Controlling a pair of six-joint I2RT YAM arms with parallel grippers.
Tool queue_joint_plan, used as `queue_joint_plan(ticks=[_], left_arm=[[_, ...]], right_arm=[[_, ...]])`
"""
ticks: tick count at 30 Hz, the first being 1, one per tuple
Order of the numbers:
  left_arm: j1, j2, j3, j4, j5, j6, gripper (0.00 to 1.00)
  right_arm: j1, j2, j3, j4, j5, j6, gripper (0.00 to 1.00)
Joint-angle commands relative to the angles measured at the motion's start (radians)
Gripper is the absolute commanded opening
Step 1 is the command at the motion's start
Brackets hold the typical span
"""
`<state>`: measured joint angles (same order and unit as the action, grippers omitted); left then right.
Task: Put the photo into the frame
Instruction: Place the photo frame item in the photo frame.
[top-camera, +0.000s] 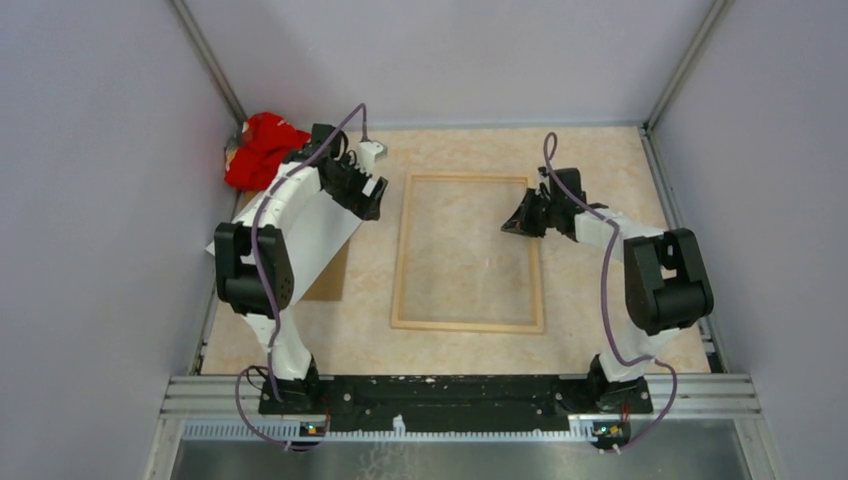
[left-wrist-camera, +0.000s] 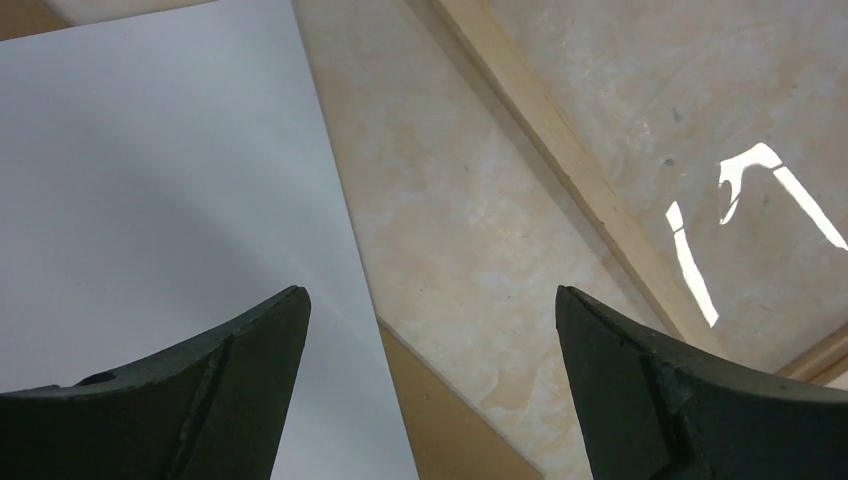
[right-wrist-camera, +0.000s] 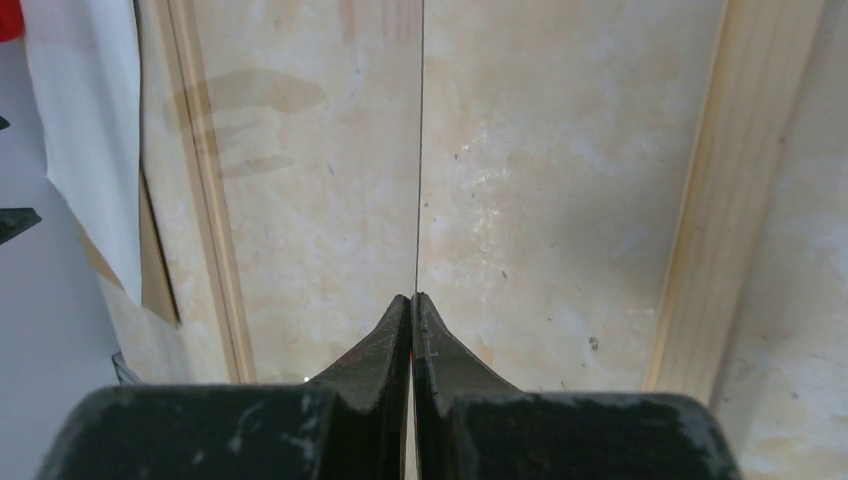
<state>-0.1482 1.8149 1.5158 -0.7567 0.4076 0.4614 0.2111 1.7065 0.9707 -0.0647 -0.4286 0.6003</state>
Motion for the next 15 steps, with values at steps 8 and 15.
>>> queue_joint_plan(ticks=[8, 15], left_arm=[[0.014, -0.015, -0.012, 0.206, -0.179, -0.067, 0.99], [0.119, -0.060, -0.072, 0.335, -0.163, -0.206, 0.99]], right_arm=[[-0.108, -0.048, -0.040, 0.084, -0.169, 0.122, 0.00], [-0.102, -0.163, -0.064, 0.013, -0.009, 0.019, 0.00]])
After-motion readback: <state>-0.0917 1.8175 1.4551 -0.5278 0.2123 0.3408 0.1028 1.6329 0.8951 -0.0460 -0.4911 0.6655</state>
